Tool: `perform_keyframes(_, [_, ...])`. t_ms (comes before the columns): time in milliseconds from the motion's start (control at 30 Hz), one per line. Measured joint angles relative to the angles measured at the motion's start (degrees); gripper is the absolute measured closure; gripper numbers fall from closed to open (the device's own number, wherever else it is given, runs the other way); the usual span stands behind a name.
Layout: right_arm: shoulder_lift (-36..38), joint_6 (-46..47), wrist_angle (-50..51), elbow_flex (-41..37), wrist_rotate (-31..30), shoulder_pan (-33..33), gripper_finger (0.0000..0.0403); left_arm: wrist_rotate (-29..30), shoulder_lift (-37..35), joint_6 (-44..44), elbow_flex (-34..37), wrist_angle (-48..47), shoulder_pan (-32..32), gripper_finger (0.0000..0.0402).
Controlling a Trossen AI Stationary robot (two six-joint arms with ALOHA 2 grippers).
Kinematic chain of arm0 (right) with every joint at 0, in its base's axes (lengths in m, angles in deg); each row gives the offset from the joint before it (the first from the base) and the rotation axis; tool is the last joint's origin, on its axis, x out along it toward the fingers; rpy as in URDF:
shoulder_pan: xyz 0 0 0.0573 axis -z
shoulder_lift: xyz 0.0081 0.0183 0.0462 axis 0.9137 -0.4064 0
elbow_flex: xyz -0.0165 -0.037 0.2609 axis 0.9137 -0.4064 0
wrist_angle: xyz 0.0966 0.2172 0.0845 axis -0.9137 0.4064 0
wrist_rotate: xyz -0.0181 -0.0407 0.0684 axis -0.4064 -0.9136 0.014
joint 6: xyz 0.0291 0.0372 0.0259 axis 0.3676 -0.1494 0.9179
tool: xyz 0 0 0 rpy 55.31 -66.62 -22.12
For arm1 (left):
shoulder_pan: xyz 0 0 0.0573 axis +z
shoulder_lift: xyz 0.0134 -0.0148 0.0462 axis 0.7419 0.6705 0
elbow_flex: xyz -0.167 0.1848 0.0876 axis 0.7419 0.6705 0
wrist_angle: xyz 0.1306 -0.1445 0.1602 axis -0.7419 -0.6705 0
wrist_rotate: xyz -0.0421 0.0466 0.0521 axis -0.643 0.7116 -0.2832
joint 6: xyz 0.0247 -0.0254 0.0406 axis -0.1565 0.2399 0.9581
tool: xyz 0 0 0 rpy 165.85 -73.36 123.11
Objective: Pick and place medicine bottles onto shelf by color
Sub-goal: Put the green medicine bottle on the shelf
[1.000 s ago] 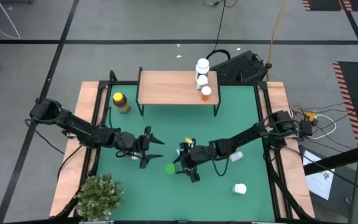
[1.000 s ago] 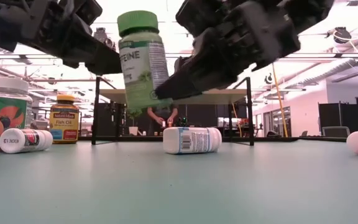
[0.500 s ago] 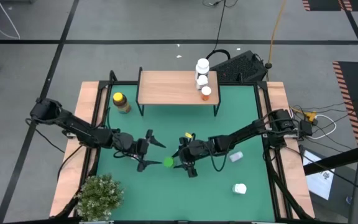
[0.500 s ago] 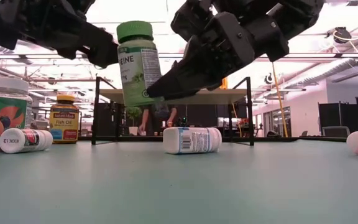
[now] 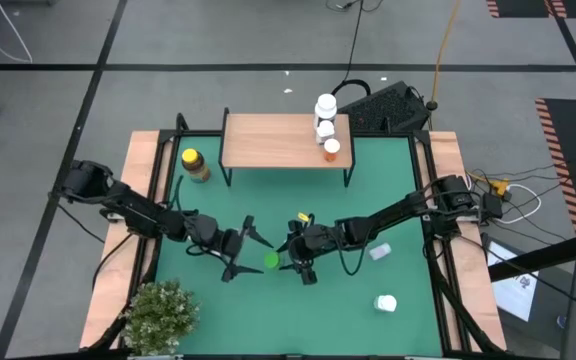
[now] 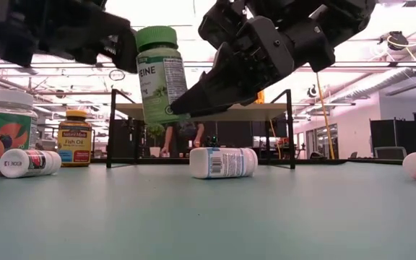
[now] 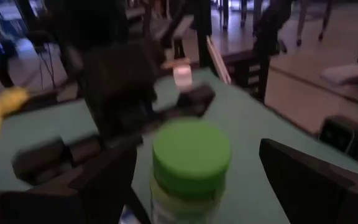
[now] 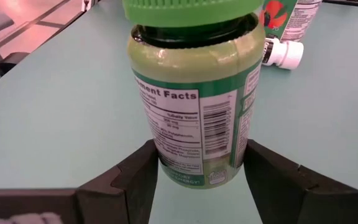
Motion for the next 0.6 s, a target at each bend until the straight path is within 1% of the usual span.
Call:
perform_keyframes(300, [-0.21,-0.09,-0.55,0.0,0.18,0.0,0.0195,0.08,0.0,-0.31,-0.03,1.36,-0.24,0.0072])
perform_keyframes(433, [-0.21,-0.12,-1.86,0.0,2.77,0.0,0.0195,0.06,0.0,-0.28,-0.03,1.53,-0.24,0.0071])
perform_keyframes(600, [-0.21,-0.13,-2.48,0.0,2.89,-0.02,0.0195,0.03,0.0,0.15,-0.03,1.86,-0.24,0.0069])
